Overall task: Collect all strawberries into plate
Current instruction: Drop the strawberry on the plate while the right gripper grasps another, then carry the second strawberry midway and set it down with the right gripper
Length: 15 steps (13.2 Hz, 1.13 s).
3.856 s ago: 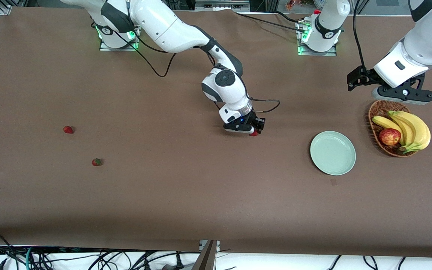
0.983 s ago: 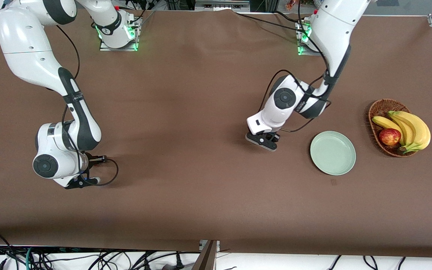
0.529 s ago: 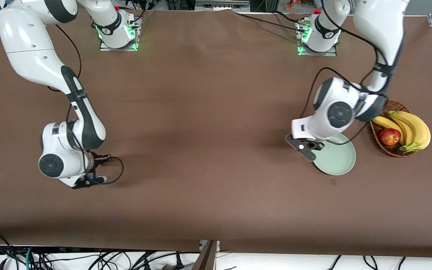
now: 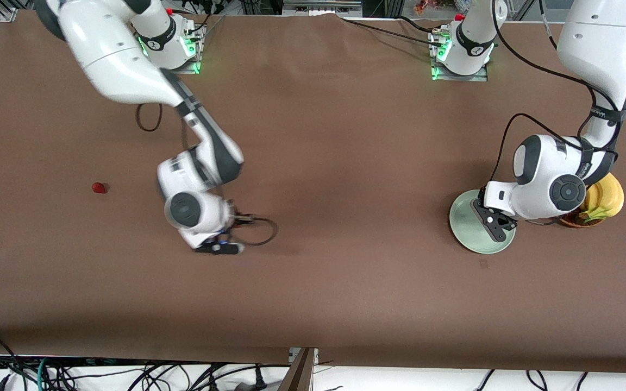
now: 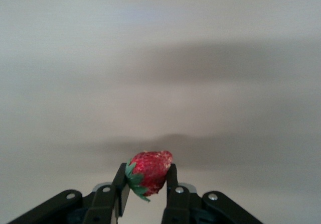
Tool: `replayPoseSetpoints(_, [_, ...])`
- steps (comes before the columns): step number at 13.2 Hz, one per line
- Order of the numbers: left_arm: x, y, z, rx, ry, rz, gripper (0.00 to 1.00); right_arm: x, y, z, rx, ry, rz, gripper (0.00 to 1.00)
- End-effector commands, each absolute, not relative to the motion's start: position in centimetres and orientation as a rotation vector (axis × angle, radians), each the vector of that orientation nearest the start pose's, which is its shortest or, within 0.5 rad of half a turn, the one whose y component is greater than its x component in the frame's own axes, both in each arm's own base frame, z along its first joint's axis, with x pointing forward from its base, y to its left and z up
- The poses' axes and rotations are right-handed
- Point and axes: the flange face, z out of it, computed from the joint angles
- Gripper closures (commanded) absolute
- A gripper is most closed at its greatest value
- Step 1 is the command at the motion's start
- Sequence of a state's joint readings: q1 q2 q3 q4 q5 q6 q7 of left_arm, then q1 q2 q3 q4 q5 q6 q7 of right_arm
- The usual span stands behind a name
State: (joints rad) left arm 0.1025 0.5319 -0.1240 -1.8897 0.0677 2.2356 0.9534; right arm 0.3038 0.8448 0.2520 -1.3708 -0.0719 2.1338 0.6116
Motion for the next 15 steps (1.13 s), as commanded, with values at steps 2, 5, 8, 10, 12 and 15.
replayPoseSetpoints(2, [61.7,0.2,20.4,-2.815,1.596,0.215,0.00,58.0,48.4,21.2,-2.924,0.259,-0.014,0.85])
replayPoseSetpoints(5, [62.2,0.0,23.6,-2.795,1.591,0.162,0.00,53.6,56.5,19.8,-2.767,0.371,-0.100,0.85])
replayPoseSetpoints(8, [62.2,-2.8,28.7,-2.823,1.531,0.147,0.00,50.5,61.5,18.3,-2.715,0.325,-0.111,0.84])
replayPoseSetpoints(10, [62.1,-5.6,30.6,-2.928,1.351,0.232,0.00,48.9,62.7,17.3,-2.702,0.313,-0.108,0.81])
replayPoseSetpoints(12, [61.8,-9.0,32.0,-3.018,1.154,0.280,0.00,48.9,62.9,17.7,-2.708,0.285,-0.124,0.00])
replayPoseSetpoints(15, [61.1,-12.2,31.8,-3.200,0.888,0.300,0.00,54.3,58.9,21.7,-2.738,0.357,-0.121,0.00])
